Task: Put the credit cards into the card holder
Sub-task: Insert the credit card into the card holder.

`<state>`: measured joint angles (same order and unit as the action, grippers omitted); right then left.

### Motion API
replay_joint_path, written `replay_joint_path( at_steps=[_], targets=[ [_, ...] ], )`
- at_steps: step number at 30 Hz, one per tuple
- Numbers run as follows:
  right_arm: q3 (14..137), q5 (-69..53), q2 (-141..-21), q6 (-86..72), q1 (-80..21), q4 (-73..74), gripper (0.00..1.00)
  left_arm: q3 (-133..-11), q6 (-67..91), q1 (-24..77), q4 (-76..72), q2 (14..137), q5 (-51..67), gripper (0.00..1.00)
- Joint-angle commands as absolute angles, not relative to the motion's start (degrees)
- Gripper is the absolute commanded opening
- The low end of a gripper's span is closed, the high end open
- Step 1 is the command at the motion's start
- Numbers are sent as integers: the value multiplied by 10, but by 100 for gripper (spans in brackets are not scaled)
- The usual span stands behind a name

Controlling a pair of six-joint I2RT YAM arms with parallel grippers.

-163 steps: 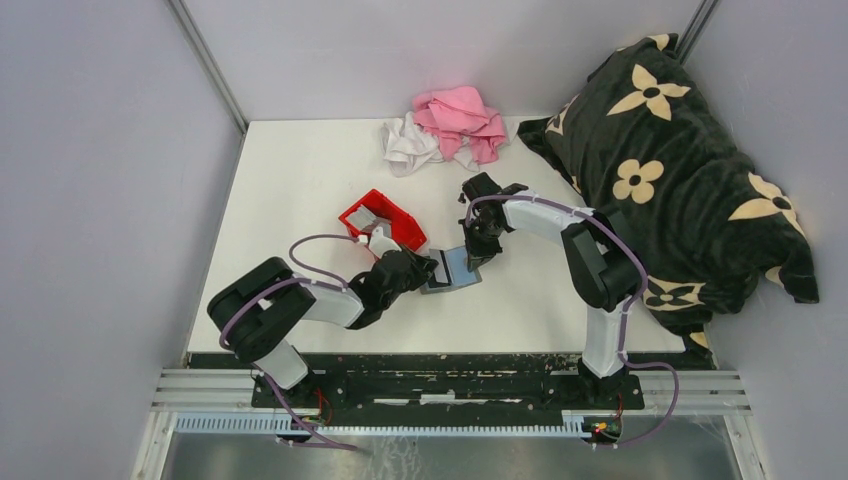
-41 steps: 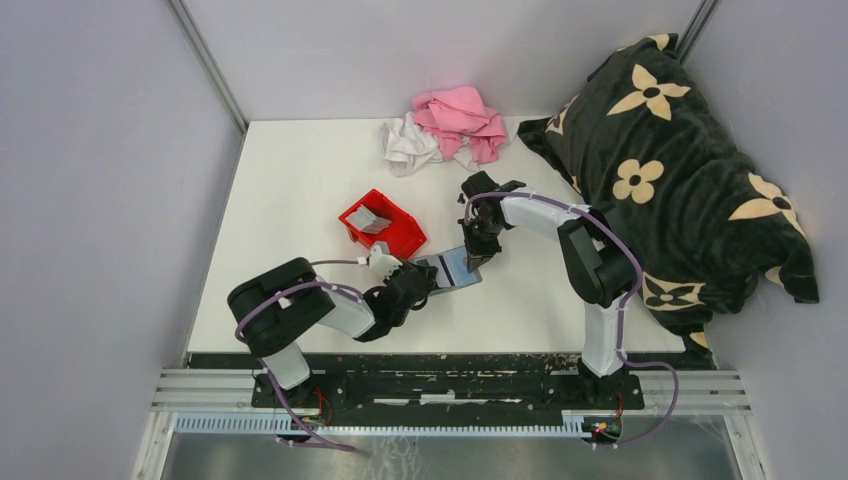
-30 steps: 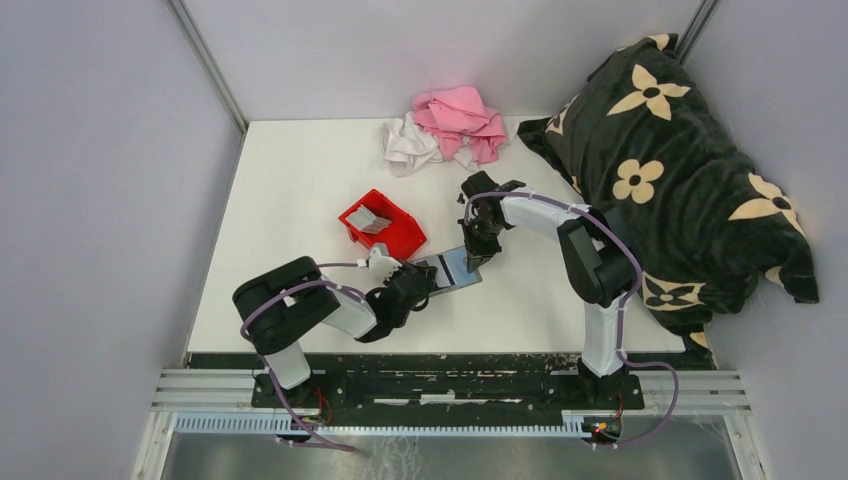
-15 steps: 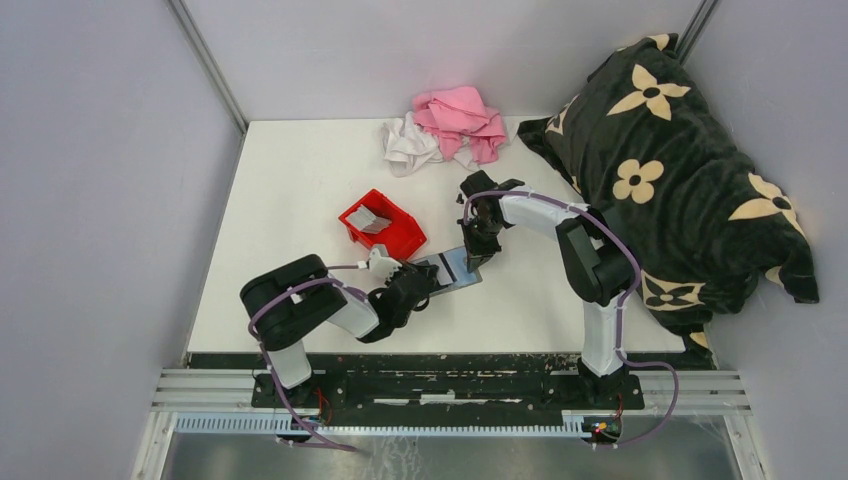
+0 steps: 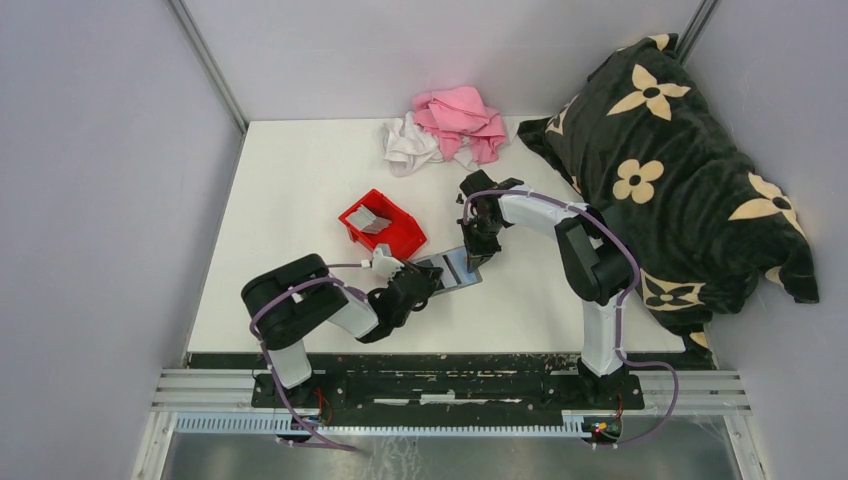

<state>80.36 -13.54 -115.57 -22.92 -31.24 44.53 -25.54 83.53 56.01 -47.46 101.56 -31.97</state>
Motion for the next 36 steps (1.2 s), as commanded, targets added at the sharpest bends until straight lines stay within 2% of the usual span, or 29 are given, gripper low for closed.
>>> replay_joint_path(
  at_steps=[1,9,19,23,29,34,36],
  targets=[
    [802,-112,-1184,-228,-315,438,1,-253,787,569,-445,1034,-267,3],
    [799,-118,-1185,-227,-314,438,1,-262,802,573,-449,1055,-273,3],
    [793,-122,-1176,-226,-316,444,1,-334,798,573,-394,1088,-272,3],
    [792,-122,-1168,-224,-315,445,1,-352,792,573,-362,1093,-263,10],
    [802,-110,-1140,-220,-315,452,17,-367,782,574,-308,1081,-255,24],
    [810,-110,-1123,-219,-315,454,29,-389,759,574,-230,1054,-261,30],
    [808,-111,-1115,-223,-315,448,31,-398,745,575,-203,1043,-264,33]
  ],
)
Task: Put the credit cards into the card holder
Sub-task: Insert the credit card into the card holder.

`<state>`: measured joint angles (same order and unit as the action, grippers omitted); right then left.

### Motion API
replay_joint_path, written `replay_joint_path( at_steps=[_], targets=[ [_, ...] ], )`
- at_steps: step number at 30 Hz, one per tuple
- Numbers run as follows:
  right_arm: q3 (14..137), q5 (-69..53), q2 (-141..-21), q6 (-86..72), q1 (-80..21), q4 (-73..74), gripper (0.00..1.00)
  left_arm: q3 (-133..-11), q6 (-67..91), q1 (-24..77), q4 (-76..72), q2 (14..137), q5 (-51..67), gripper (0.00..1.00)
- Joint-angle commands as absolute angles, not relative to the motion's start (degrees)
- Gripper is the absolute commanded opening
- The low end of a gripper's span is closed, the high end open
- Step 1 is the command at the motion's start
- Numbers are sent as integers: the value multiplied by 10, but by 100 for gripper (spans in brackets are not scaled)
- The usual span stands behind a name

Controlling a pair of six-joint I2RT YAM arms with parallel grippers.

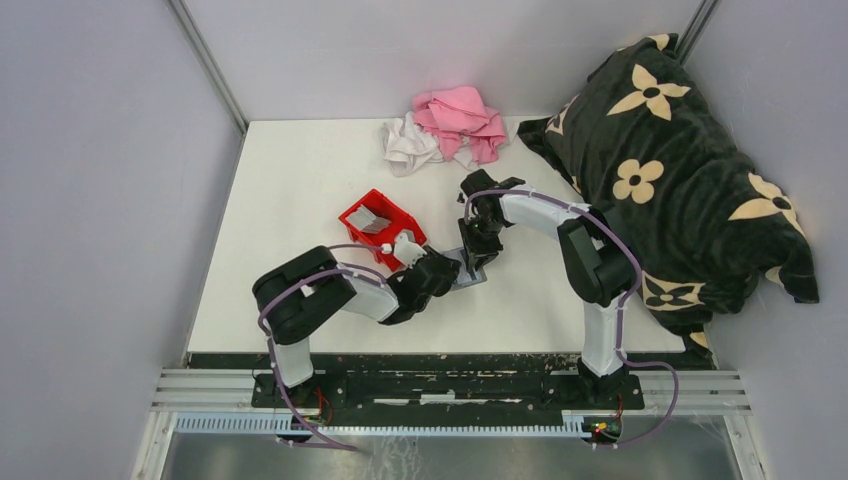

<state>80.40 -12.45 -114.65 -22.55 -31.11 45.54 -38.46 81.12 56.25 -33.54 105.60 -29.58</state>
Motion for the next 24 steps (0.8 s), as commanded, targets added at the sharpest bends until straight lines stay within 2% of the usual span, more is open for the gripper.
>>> replay_joint_path(
  at_steps=[1,11,24],
  targets=[
    [808,-112,-1112,-224,-315,446,32,-402,739,574,-192,1037,-266,34],
    [810,-117,-1097,-224,-315,440,33,-434,699,574,-91,989,-290,44],
    [809,-133,-1100,-230,-316,426,32,-474,643,573,-29,939,-327,46]
  ],
)
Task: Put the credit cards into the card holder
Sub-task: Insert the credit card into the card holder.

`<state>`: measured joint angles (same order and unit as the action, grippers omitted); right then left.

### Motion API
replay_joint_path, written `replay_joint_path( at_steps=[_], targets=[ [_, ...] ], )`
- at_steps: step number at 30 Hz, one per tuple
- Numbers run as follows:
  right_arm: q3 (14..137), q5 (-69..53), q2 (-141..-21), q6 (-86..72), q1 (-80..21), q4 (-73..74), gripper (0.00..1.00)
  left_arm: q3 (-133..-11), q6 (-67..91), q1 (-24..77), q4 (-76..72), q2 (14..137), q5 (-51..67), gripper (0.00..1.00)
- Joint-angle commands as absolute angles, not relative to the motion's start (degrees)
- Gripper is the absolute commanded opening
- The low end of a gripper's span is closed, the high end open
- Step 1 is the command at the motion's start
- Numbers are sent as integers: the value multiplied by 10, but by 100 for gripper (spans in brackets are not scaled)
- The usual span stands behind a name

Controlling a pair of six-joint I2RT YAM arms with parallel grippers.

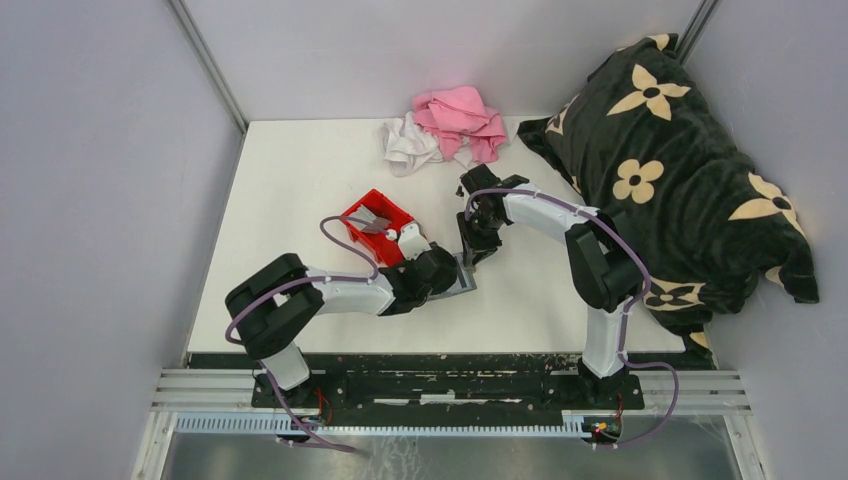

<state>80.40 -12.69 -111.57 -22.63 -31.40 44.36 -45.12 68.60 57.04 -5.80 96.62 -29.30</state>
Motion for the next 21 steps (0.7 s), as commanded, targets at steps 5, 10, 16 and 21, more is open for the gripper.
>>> replay_joint_path(
  at_steps=[5,10,16,21],
  targets=[
    [800,-130,-1103,-234,-316,417,25,-471,645,573,-27,937,-327,44],
    [788,-124,-1100,-234,-315,412,19,-473,645,573,-28,944,-327,40],
    [787,-121,-1108,-235,-316,412,16,-478,643,573,-18,947,-327,38],
    [783,-122,-1113,-239,-317,407,16,-493,634,573,-4,960,-327,36]
  ],
)
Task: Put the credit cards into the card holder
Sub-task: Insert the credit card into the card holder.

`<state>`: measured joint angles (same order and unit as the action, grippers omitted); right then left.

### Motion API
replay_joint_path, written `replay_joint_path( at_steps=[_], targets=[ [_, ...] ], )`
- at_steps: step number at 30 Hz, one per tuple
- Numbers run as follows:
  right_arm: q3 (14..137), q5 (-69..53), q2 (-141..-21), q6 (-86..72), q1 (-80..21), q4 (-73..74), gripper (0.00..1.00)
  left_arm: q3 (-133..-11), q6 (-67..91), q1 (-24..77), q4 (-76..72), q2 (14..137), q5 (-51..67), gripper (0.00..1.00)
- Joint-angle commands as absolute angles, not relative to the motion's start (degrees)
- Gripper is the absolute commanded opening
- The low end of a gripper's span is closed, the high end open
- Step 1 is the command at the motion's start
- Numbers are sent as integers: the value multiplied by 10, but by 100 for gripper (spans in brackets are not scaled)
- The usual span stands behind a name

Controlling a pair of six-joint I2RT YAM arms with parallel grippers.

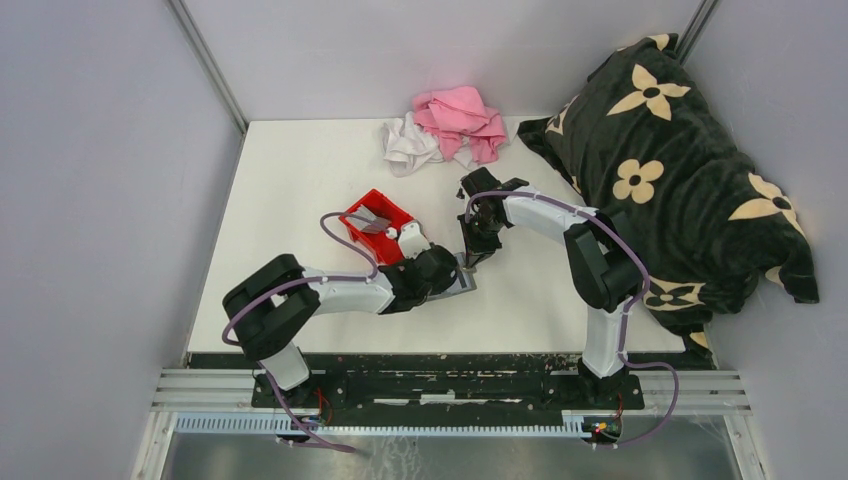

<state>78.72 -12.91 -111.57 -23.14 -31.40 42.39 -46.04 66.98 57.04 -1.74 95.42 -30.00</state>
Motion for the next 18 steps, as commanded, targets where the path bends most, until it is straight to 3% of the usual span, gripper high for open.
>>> replay_joint_path(
  at_steps=[1,10,18],
  targets=[
    [782,-123,-1114,-241,-317,406,16,-498,632,572,-1,965,-327,36],
    [775,-122,-1106,-243,-320,400,15,-531,623,572,20,982,-340,35],
    [808,-114,-1068,-241,-321,413,28,-506,617,571,79,846,-437,39]
  ],
)
